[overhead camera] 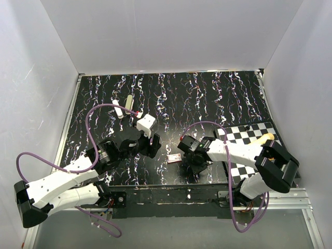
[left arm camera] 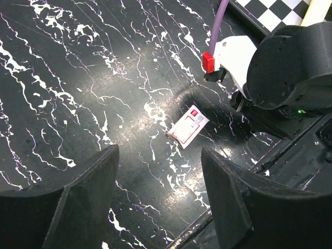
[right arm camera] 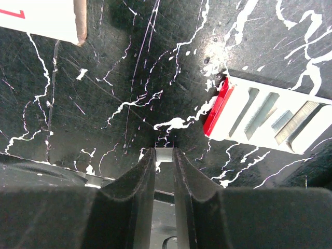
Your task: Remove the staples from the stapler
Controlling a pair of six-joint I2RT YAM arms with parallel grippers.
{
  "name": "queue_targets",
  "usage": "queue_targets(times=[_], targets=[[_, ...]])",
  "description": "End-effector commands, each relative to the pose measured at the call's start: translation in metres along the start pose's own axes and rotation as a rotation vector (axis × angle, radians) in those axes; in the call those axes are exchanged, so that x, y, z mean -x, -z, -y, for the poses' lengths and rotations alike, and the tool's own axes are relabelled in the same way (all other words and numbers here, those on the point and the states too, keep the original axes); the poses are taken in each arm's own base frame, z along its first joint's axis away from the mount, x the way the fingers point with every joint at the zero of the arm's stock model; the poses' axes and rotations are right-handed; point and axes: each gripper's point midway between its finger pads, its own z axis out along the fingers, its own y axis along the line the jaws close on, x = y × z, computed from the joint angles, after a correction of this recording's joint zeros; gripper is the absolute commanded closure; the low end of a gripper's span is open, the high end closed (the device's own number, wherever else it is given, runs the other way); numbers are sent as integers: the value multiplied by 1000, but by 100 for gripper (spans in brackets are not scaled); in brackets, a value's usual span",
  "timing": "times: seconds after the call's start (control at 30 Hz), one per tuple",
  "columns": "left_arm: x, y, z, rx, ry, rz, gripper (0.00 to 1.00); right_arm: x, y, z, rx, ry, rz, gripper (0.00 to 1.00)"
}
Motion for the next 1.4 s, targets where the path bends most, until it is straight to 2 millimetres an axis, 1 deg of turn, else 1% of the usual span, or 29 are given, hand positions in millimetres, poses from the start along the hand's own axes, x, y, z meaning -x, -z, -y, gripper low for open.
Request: queue_targets(times=[0.0,0.13,0.2,0.33,0.47,0.63,1.0,1.2,1.37], targets=[[-1,3,-3,11,7,-2,36,2,-5,1,-28,-5,2,77],[-1,2,-3,12,4,-4,35,4,-5,3,-37,-3,11,84],[-1,2,-3,12,4,-4,35,6,-1,2,-34,-6,21,86],[-2,1,-3,10,2,-8,35,15,13,5,-39,-19,75,87],[-2,0,-2,9,2,-11,35,22,28,14,-65,-25,116,87],[-3,0,-3,9,1,-13,35,30,35,24,-47,-79,157,88],[-1,1,-3,11,3,-6,35,36,28,56,-51,-189,167,87],[-2,0,-3,14,0,-12,35,44,25,63,-41,-225,176,87],[-2,0,-3,14,0,-10,35,46,19,65,-40,-240,166,87]])
